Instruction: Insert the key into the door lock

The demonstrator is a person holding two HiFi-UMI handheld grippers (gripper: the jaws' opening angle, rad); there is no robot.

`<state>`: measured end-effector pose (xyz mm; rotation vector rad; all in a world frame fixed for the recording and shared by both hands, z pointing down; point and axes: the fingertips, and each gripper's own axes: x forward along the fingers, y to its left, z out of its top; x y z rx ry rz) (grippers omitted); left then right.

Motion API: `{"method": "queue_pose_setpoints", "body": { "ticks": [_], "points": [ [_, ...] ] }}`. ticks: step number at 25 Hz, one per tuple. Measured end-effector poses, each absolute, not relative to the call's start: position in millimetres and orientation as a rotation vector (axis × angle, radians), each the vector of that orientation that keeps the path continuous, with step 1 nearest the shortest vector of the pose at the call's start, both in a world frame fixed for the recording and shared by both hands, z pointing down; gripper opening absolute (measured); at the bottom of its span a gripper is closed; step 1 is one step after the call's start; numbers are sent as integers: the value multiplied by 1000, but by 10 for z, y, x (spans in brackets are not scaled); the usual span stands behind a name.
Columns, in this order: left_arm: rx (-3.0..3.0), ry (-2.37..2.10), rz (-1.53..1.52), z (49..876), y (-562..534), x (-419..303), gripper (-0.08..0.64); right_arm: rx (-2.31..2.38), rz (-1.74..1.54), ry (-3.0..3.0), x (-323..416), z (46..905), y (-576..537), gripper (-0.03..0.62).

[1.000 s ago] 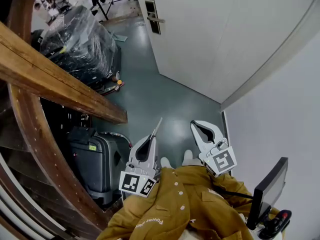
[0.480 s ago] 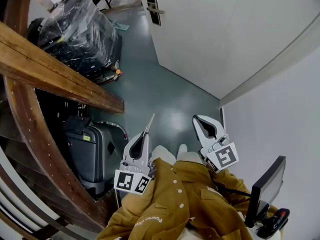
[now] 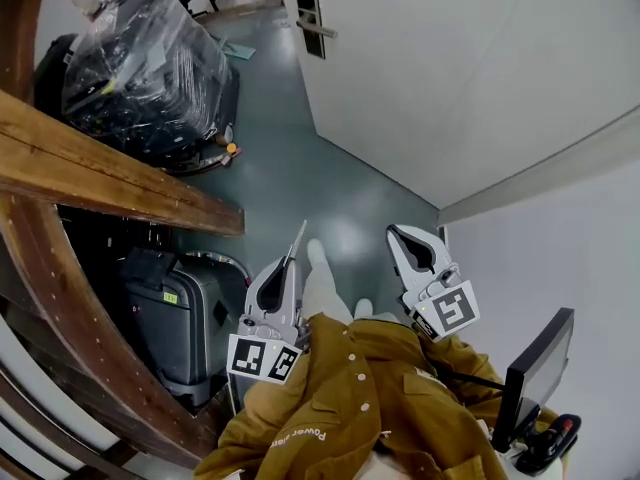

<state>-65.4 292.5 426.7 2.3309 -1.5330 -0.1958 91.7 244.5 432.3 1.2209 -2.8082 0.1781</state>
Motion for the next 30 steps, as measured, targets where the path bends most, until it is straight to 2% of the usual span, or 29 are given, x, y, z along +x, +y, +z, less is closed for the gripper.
{"method": "queue_pose_setpoints", "body": {
  "ticks": [15, 21, 30],
  "points": [
    [2356, -1412, -223, 4173, 710, -1531, 23, 1338, 138, -2745, 115, 4120, 210, 6],
    [2350, -1402, -227, 4157, 123, -1532, 23, 1349, 93, -2721, 181, 4082, -385, 6],
    [2333, -1433, -220, 4145, -917, -1206, 23, 1110, 37, -2759, 254, 4132, -1337, 7]
  ]
}}
